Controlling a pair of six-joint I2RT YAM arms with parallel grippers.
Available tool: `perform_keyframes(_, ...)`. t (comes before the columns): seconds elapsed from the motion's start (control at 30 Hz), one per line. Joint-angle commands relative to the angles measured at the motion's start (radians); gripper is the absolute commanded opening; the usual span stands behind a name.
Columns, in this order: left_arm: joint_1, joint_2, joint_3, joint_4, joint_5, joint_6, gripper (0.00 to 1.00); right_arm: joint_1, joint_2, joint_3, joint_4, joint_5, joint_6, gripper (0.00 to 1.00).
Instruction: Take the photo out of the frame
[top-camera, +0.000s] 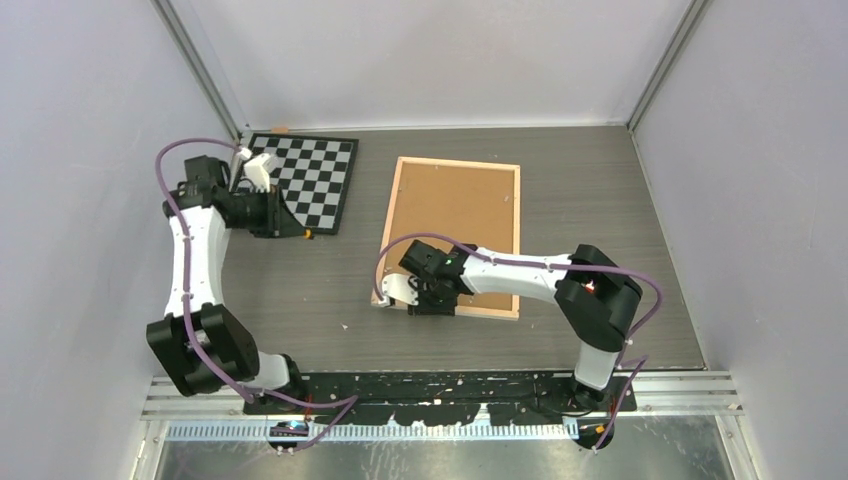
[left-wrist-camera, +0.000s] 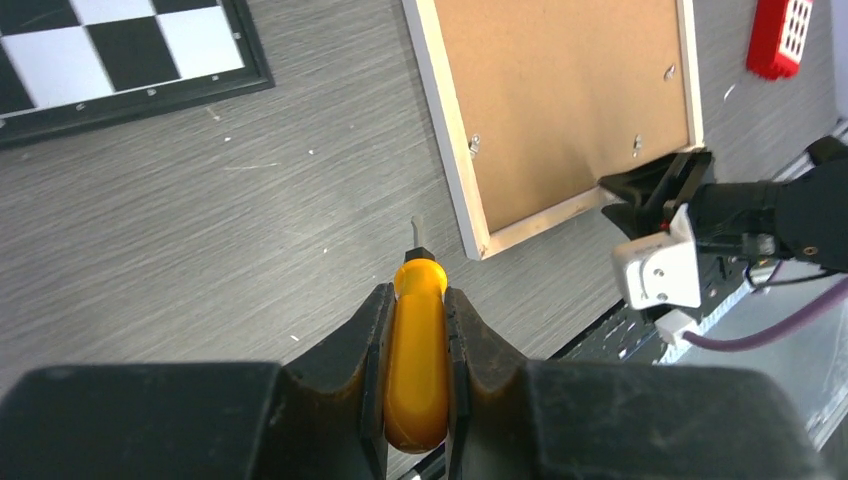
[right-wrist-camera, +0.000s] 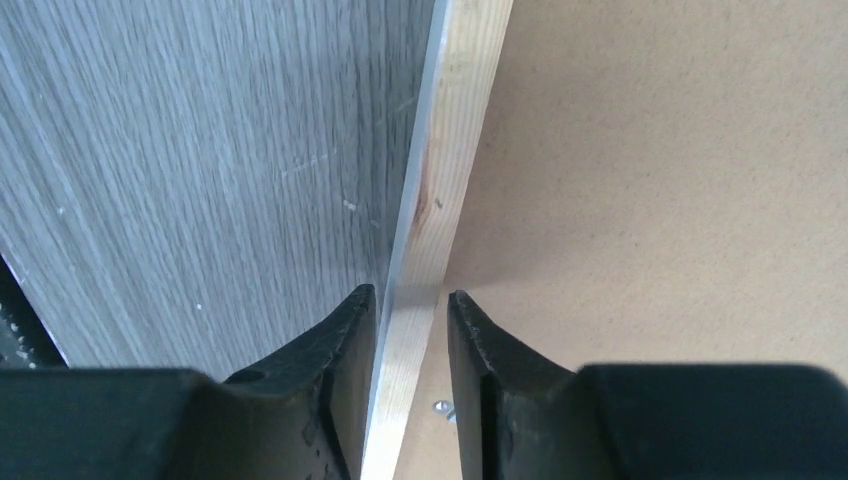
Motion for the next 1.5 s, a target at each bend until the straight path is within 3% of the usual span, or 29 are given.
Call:
perform_keyframes(0.0,-0.104,0.044,0.075,-0.007,-0.053,0.047,0.00,-0.028,-0.113,0.011,-0.049,0.033,0.040,0.49)
perform_keyframes(0.07,-0.152,0.068,0.106,-0.004,-0.090,0.058,0.00,-0.041,-0.156,0.005,-0.041,0.053,0.053,0.68)
perform_keyframes(0.23,-0.277,0.124,0.173,-0.007,-0.170,0.075,0.00,-0.114,-0.285,-0.017,0.020,0.121,0.164,0.98)
perform_keyframes(0.27,-0.301,0.133,0.187,-0.011,-0.186,0.083,0.00,-0.151,-0.318,-0.019,0.035,0.118,0.210,0.99)
perform_keyframes(0.43,-0.438,0.158,0.201,-0.008,-0.291,0.138,0.00,-0.372,-0.365,-0.084,0.147,0.185,0.450,1.00)
perform_keyframes(0.63,-0.584,0.181,0.177,0.017,-0.396,0.210,0.00,-0.671,-0.315,-0.008,0.003,-0.079,0.593,1.00)
perform_keyframes(0.77,-0.669,0.207,0.162,0.065,-0.440,0.230,0.00,-0.791,-0.277,-0.003,-0.014,-0.144,0.720,1.00)
perform_keyframes(0.9,-0.750,0.258,0.152,0.110,-0.485,0.251,0.00,-0.825,-0.196,0.011,-0.027,-0.130,0.791,0.99)
perform_keyframes(1.23,-0.854,0.384,0.223,0.177,-0.547,0.226,0.00,-0.841,-0.039,0.029,0.012,-0.124,0.906,0.80)
perform_keyframes(1.47,-0.899,0.408,0.199,0.207,-0.646,0.230,0.00,-0.842,0.035,0.036,0.008,-0.145,0.934,0.59)
